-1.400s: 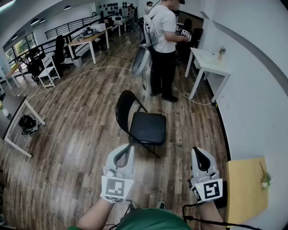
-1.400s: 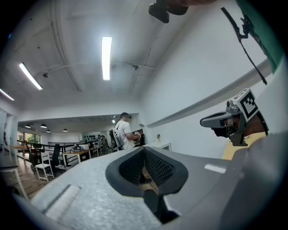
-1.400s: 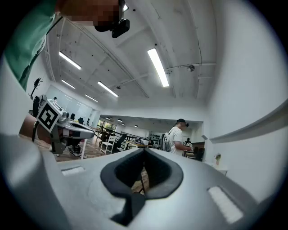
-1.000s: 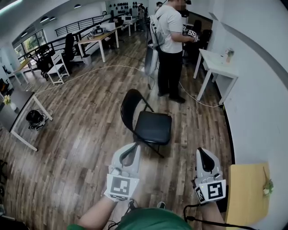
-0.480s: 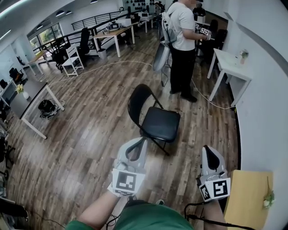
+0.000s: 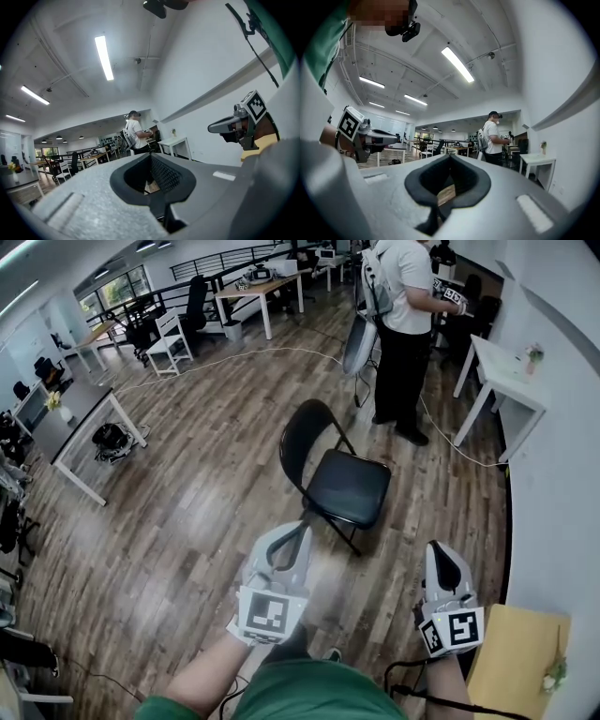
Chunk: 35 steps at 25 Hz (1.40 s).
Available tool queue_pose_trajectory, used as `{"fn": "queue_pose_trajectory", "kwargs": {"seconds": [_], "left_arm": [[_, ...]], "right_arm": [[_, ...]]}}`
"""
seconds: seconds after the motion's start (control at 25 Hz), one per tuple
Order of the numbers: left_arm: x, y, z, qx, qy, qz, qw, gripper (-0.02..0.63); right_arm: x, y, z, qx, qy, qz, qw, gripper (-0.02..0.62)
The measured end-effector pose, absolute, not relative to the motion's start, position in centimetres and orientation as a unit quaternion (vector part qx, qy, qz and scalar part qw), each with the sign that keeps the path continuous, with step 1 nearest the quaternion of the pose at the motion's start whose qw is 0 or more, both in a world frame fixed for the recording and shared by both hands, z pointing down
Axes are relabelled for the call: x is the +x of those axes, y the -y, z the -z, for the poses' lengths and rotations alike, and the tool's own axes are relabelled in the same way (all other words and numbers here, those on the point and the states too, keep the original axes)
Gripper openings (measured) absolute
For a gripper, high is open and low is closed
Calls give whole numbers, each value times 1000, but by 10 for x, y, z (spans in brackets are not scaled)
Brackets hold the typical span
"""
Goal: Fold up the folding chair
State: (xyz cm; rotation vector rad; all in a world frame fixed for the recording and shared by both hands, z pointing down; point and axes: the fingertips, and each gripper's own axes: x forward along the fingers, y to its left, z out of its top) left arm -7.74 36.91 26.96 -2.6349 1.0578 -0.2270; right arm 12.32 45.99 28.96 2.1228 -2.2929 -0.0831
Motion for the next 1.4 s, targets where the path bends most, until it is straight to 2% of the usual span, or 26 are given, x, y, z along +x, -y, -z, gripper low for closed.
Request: {"fn": "queue_pose_trajectory", "kwargs": {"seconds": [0.84, 1.4], "left_arm": [[-101, -114, -322, -936, -331, 73, 93, 12], [-73, -31, -377, -935, -324, 130, 65, 12]], "right_arm": [[92, -244, -312, 710, 700, -4, 75, 3], [140, -166, -364, 711, 697, -52, 74, 3]]}}
